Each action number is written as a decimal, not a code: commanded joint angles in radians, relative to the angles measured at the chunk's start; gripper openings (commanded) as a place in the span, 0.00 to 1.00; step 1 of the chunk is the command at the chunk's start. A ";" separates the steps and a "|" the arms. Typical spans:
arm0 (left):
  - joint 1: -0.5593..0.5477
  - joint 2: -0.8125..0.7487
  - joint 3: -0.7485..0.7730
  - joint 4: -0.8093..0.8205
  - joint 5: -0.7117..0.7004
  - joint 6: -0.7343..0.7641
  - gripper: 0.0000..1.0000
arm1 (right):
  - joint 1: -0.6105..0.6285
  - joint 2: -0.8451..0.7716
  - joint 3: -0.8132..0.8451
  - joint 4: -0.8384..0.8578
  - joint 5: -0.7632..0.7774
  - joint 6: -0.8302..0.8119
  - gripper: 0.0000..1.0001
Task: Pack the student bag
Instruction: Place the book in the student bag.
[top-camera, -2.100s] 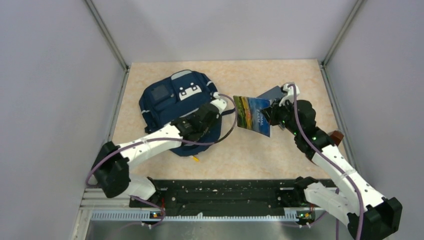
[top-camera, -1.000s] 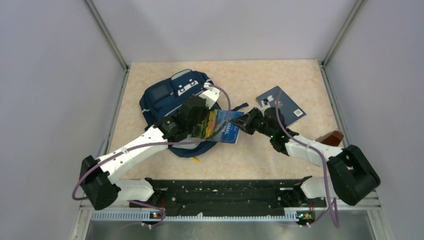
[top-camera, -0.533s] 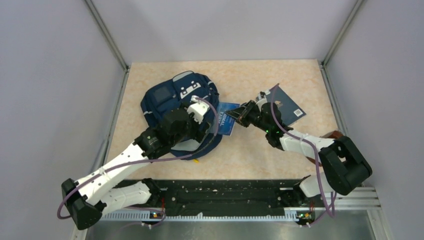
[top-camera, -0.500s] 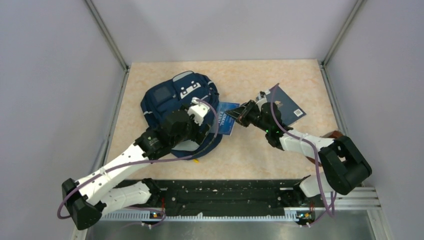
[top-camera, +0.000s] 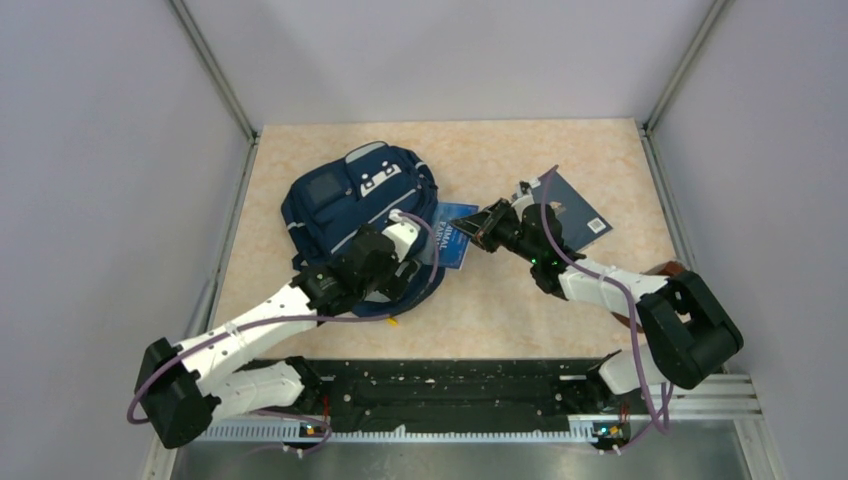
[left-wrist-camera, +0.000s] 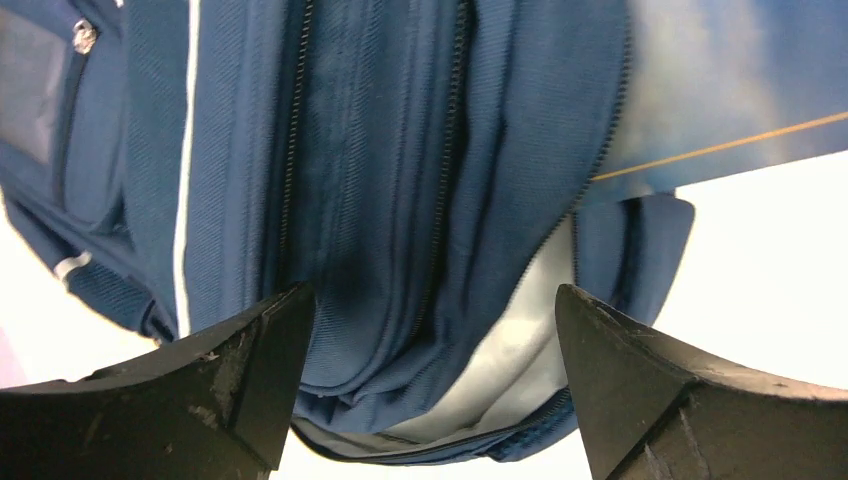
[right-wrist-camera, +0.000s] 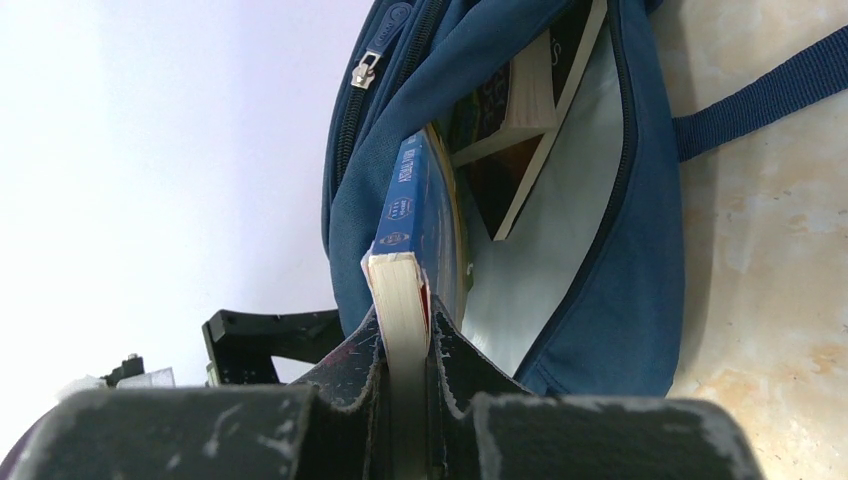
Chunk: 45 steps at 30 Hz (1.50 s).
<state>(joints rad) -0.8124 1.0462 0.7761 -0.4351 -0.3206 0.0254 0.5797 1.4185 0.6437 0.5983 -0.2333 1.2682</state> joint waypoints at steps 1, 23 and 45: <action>0.002 0.040 0.064 -0.044 -0.154 0.008 0.95 | 0.008 -0.037 0.082 0.242 0.004 0.034 0.00; -0.001 0.081 0.129 -0.258 -0.308 -0.072 0.09 | 0.002 -0.100 0.063 0.133 0.113 -0.053 0.00; 0.018 -0.084 0.159 0.192 -0.235 0.120 0.00 | 0.121 0.141 0.152 0.282 0.354 0.082 0.00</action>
<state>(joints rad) -0.8024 0.9848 0.9005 -0.4057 -0.5968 0.1452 0.6735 1.5074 0.6773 0.7155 0.0204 1.2926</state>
